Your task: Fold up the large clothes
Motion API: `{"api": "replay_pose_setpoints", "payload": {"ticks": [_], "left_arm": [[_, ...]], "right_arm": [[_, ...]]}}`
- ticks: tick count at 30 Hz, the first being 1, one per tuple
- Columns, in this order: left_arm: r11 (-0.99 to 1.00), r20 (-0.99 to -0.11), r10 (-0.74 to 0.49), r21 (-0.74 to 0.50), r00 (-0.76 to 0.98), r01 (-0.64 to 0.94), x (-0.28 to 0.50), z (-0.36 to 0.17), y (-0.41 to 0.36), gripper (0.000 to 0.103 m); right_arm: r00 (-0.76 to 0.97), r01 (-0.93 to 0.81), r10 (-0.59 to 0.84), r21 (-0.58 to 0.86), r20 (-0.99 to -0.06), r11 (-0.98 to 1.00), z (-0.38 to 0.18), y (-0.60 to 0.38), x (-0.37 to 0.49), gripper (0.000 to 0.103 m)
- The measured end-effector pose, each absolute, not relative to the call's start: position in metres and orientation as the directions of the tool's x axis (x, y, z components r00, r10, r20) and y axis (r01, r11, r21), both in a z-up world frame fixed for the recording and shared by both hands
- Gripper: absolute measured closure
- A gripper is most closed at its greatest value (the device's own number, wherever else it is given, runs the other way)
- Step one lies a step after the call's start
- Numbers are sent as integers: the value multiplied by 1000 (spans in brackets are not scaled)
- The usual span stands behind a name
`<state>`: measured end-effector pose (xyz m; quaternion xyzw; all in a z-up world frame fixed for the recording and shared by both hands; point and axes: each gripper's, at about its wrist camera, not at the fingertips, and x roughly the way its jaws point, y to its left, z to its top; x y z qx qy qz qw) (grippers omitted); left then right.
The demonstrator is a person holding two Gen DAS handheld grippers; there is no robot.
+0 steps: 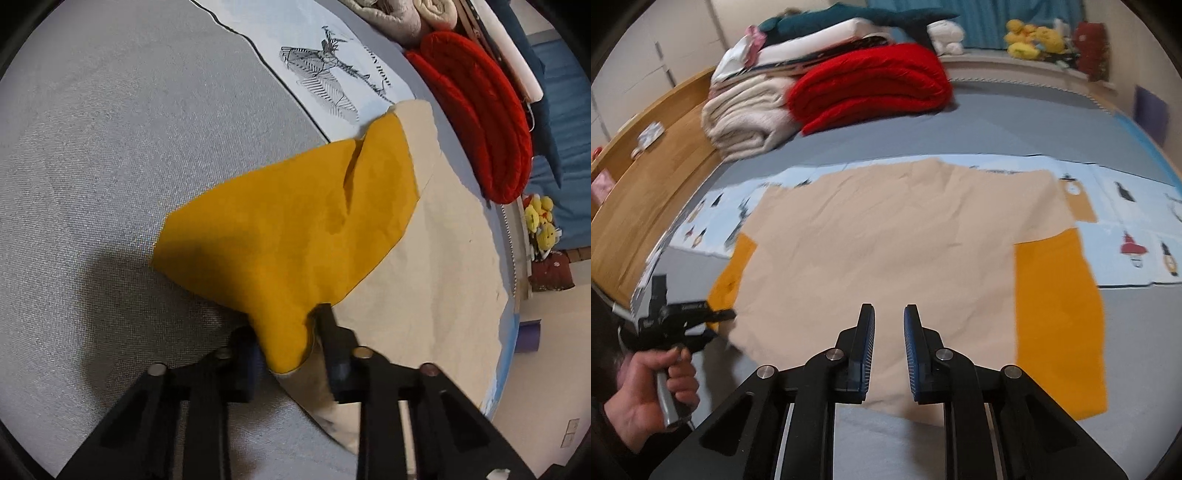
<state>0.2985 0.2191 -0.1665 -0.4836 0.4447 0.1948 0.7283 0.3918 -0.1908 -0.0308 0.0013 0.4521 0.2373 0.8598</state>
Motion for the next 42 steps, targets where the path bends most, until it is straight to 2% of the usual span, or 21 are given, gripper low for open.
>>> {"api": "replay_pose_setpoints", "payload": {"ticks": [1, 4, 8, 15, 19, 22, 26, 29, 34, 42], "left_arm": [[461, -833, -144, -534, 535, -709, 298, -164, 219, 90], [473, -826, -135, -540, 548, -696, 299, -157, 218, 95], [506, -820, -112, -533, 561, -678, 298, -147, 214, 97], [665, -802, -35, -464, 596, -585, 310, -114, 193, 98], [723, -782, -18, -441, 623, -533, 314, -99, 186, 99], [765, -763, -1, -417, 646, -491, 318, -87, 178, 99], [843, -718, 11, -368, 696, -393, 321, -63, 151, 100], [907, -669, -19, -324, 743, -269, 325, -39, 120, 100], [979, -635, -67, -190, 770, -71, 339, -8, 46, 101], [983, -629, -177, -71, 757, 171, 363, 12, -105, 101]], "right_arm": [[461, -420, 418, 222, -783, 880, -35, -185, 392, 86], [402, -440, 447, 259, -799, 860, -47, -171, 394, 86], [341, -463, 461, 280, -819, 841, -64, -149, 398, 86], [225, -464, 298, 167, -928, 870, -128, -110, 415, 86], [199, -418, 290, 186, -936, 889, -147, -108, 426, 84], [229, -418, 306, 191, -924, 888, -134, -111, 426, 83], [400, -419, 350, 171, -847, 892, -87, -137, 424, 83], [491, -357, 354, 187, -796, 915, -62, -175, 431, 83], [548, -223, 392, 323, -739, 920, -37, -255, 447, 83], [614, -115, 352, 362, -706, 925, -17, -359, 442, 82]]}}
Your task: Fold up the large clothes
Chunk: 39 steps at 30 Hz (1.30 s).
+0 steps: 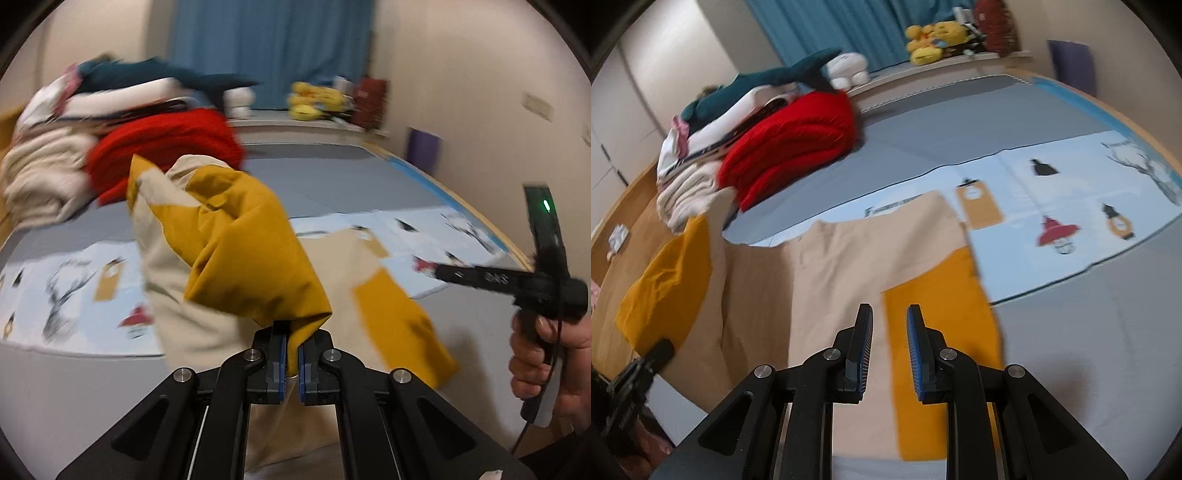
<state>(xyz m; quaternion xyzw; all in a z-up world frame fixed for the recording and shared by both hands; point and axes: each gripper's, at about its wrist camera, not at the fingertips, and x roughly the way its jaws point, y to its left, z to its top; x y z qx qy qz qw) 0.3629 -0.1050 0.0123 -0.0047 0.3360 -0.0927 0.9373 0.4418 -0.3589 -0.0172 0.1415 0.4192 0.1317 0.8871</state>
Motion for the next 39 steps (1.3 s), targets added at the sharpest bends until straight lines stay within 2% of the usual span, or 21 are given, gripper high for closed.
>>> {"api": "replay_pose_setpoints", "payload": {"ticks": [5, 9, 11, 13, 14, 16, 21, 23, 25, 28, 29, 30, 33, 34, 36, 37, 39], "left_arm": [[941, -676, -265, -25, 688, 337, 370, -9, -207, 101], [891, -805, -331, -95, 492, 444, 384, -59, -266, 97], [890, -855, -302, -95, 422, 446, 390, -78, -277, 93], [898, -856, -304, -111, 418, 426, 389, -78, -269, 89], [896, -842, -343, -161, 416, 413, 386, -72, -258, 85], [881, -813, -419, -255, 405, 399, 380, -62, -236, 69], [876, -752, -470, -335, 462, 346, 355, -39, -183, 67], [903, -754, -425, -318, 501, 288, 357, -35, -165, 67], [933, -769, -359, -290, 529, 212, 361, -36, -145, 66], [966, -806, -250, -244, 536, 84, 370, -43, -118, 66], [969, -813, -233, -240, 534, 58, 375, -46, -111, 66], [971, -820, -211, -237, 532, 20, 379, -49, -103, 65], [972, -833, -177, -230, 525, -38, 376, -54, -86, 64], [970, -834, -177, -238, 522, -52, 378, -55, -83, 64], [962, -833, -196, -264, 518, -61, 379, -61, -80, 63], [959, -832, -205, -276, 515, -64, 381, -63, -77, 63], [957, -838, -202, -279, 507, -81, 384, -68, -76, 63]], "right_arm": [[639, -82, 362, 407, -679, 910, -7, -410, 436, 82], [639, -54, 376, 447, -671, 893, -8, -443, 431, 75], [627, -47, 391, 468, -674, 882, -12, -452, 430, 72], [618, -39, 401, 484, -676, 874, -16, -458, 430, 71], [611, -38, 413, 497, -675, 867, -18, -460, 429, 70], [588, -44, 449, 528, -673, 848, -23, -460, 429, 70], [472, -114, 558, 579, -683, 807, -41, -434, 434, 67], [428, -150, 556, 551, -713, 821, -48, -418, 434, 66], [373, -160, 488, 464, -789, 871, -63, -400, 435, 66], [326, -150, 417, 390, -848, 909, -80, -390, 435, 66], [324, -146, 417, 391, -849, 909, -81, -391, 434, 73], [327, -150, 433, 407, -840, 901, -81, -392, 433, 103], [419, -195, 487, 448, -767, 873, -50, -397, 423, 103], [505, -219, 501, 457, -703, 862, -28, -405, 415, 103], [682, -203, 442, 430, -583, 880, 10, -425, 397, 103], [718, -162, 398, 419, -571, 894, 16, -436, 393, 103], [659, -41, 381, 476, -648, 879, -10, -460, 403, 103]]}}
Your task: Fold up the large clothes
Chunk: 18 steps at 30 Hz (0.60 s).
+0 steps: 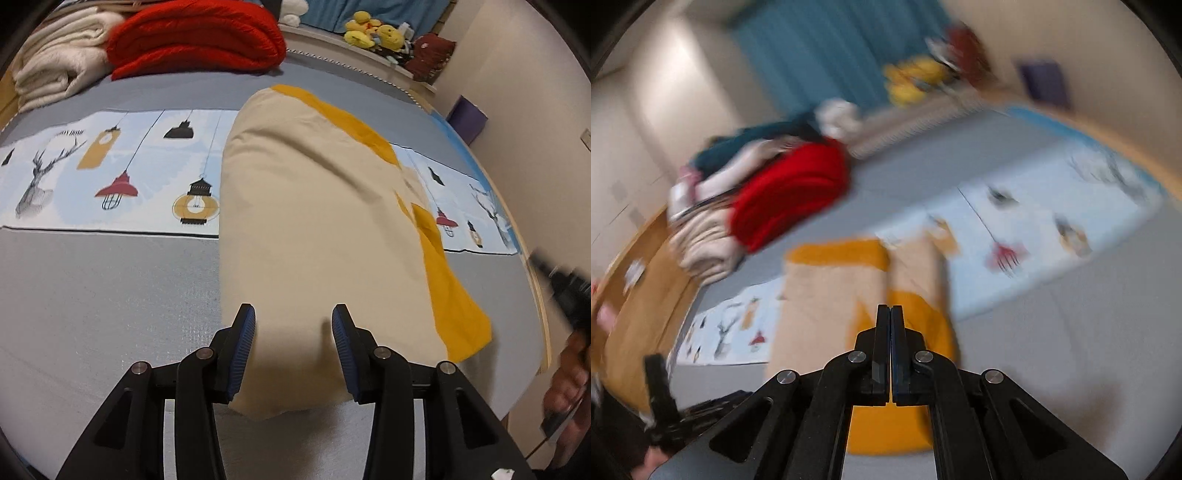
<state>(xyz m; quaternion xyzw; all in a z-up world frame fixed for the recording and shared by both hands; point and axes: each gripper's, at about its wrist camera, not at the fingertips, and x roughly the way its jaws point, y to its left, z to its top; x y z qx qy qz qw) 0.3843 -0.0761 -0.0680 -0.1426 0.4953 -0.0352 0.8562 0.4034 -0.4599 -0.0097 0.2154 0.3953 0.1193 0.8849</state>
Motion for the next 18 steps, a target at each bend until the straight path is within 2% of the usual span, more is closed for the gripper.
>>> {"api": "replay_pose_setpoints", "payload": {"ticks": [2, 5, 7, 8, 9, 13, 16, 17, 18], "left_arm": [[954, -843, -204, -285, 498, -92, 386, -73, -78, 63], [952, -846, -212, -292, 489, -94, 383, -78, -78, 63], [953, -850, -210, -287, 483, -91, 381, -81, -78, 63], [954, -852, -210, -286, 480, -90, 380, -83, -78, 63], [954, -854, -210, -285, 477, -90, 379, -85, -77, 63], [955, -858, -206, -281, 471, -94, 375, -89, -73, 63], [956, -859, -202, -278, 470, -96, 374, -89, -69, 63], [956, -859, -202, -278, 471, -97, 374, -89, -68, 63], [956, -858, -201, -278, 473, -98, 374, -88, -67, 63]], "right_arm": [[547, 19, 451, 549, -705, 836, -44, -467, 416, 103], [542, -5, 441, 522, -716, 853, -51, -463, 422, 96], [509, -54, 474, 523, -718, 851, -54, -453, 426, 74], [492, -63, 483, 524, -724, 850, -56, -449, 427, 53], [479, -69, 482, 516, -733, 854, -59, -445, 429, 43], [432, -109, 472, 475, -769, 873, -70, -422, 433, 44], [366, -108, 418, 409, -831, 906, -87, -405, 437, 44], [347, -109, 406, 394, -845, 913, -92, -402, 436, 50], [329, -117, 390, 373, -860, 920, -95, -398, 436, 64]]}}
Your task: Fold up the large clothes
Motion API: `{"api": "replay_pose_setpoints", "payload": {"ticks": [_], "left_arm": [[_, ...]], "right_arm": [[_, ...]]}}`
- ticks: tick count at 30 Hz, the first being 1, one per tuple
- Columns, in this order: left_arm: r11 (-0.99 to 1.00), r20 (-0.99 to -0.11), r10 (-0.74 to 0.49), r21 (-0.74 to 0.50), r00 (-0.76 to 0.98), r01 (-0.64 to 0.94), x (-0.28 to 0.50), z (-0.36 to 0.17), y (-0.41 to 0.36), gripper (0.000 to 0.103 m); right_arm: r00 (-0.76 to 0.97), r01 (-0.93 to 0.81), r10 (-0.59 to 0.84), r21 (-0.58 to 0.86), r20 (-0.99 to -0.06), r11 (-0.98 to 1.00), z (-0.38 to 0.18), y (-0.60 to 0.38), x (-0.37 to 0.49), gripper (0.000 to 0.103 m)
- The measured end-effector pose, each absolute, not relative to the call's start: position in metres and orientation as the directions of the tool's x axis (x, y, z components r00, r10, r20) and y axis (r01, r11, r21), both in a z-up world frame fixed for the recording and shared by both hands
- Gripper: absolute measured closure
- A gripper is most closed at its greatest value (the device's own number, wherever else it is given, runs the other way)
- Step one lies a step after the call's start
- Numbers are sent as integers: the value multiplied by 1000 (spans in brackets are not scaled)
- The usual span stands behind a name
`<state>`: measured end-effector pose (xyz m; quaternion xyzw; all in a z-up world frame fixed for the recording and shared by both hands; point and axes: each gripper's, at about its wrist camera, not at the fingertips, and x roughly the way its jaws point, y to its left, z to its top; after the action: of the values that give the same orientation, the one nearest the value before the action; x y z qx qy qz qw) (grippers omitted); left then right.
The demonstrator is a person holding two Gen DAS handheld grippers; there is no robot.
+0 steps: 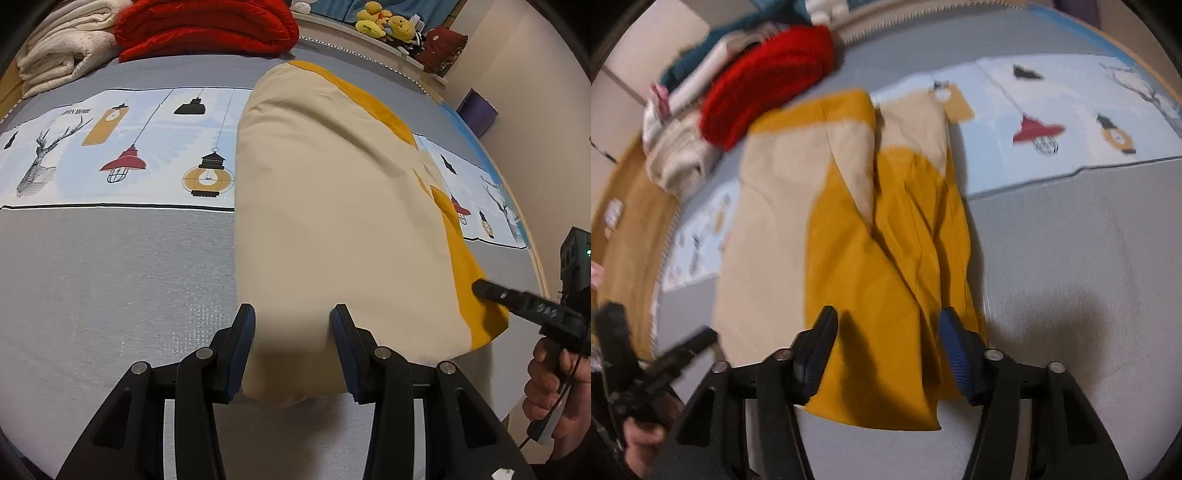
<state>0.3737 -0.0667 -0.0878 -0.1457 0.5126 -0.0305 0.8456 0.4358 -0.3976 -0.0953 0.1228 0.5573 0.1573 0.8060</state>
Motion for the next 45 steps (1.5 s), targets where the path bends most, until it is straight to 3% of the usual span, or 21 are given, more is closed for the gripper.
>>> {"api": "replay_pose_setpoints", "payload": {"ticks": [1, 2, 3, 6, 8, 9, 12, 14, 19, 23, 28, 29, 31, 32, 34, 36, 39, 40, 41, 42, 45], "left_arm": [[955, -857, -200, -278, 474, -99, 374, -87, -66, 63], [955, -857, -199, -278, 476, -100, 374, -87, -64, 63], [954, -856, -199, -280, 478, -103, 375, -87, -63, 63], [950, -847, -212, -296, 487, -101, 376, -85, -61, 63], [947, -839, -224, -308, 495, -93, 377, -85, -61, 63], [947, -840, -226, -308, 493, -91, 378, -86, -62, 63], [955, -870, -226, -286, 438, -76, 382, -103, -72, 61], [955, -878, -231, -288, 419, -76, 384, -108, -74, 61], [950, -852, -274, -312, 447, -10, 381, -94, -80, 61], [976, -915, -216, -202, 340, 78, 379, -129, -97, 56], [968, -906, -250, -242, 340, 66, 374, -126, -94, 56], [965, -903, -262, -257, 340, 61, 373, -127, -91, 54], [952, -895, -290, -307, 340, 6, 374, -133, -79, 40], [940, -888, -313, -341, 336, -26, 376, -137, -73, 37], [878, -852, -415, -467, 319, -104, 377, -153, -61, 35], [814, -809, -500, -561, 309, -151, 378, -168, -56, 39], [824, -800, -493, -555, 342, -109, 378, -164, -63, 55], [833, -799, -488, -547, 353, -87, 377, -161, -66, 60], [841, -794, -484, -538, 369, -54, 375, -156, -68, 63], [850, -791, -477, -526, 383, -28, 372, -152, -70, 66], [863, -785, -465, -505, 409, 12, 365, -136, -65, 68]], "right_arm": [[330, -131, 378, 355, -865, 926, -94, -394, 435, 71], [342, -146, 377, 348, -861, 926, -90, -394, 433, 89], [364, -170, 392, 354, -845, 920, -82, -393, 430, 96], [489, -199, 440, 395, -753, 897, -41, -402, 417, 99], [579, -194, 462, 437, -671, 878, -17, -416, 407, 99], [603, -161, 424, 417, -676, 895, -15, -423, 406, 99], [461, 5, 315, 357, -830, 934, -67, -440, 422, 99], [368, 85, 329, 384, -869, 919, -106, -450, 430, 99], [415, 52, 329, 383, -848, 922, -102, -450, 431, 99], [404, 59, 309, 361, -861, 931, -108, -447, 431, 99], [351, 69, 261, 303, -899, 950, -126, -440, 437, 97], [349, 70, 257, 298, -901, 952, -128, -440, 438, 94], [331, 78, 239, 279, -913, 957, -134, -440, 438, 78], [318, 81, 239, 278, -917, 957, -137, -439, 438, 70], [293, 86, 264, 300, -919, 950, -146, -441, 437, 65], [283, 90, 282, 319, -916, 944, -151, -442, 436, 64], [280, 82, 299, 333, -912, 939, -154, -440, 436, 65], [282, 77, 302, 335, -911, 939, -153, -438, 436, 69], [288, 70, 315, 348, -904, 935, -153, -437, 437, 84], [297, 59, 334, 367, -894, 929, -151, -434, 436, 89], [321, 19, 343, 368, -883, 929, -141, -418, 433, 91]]}}
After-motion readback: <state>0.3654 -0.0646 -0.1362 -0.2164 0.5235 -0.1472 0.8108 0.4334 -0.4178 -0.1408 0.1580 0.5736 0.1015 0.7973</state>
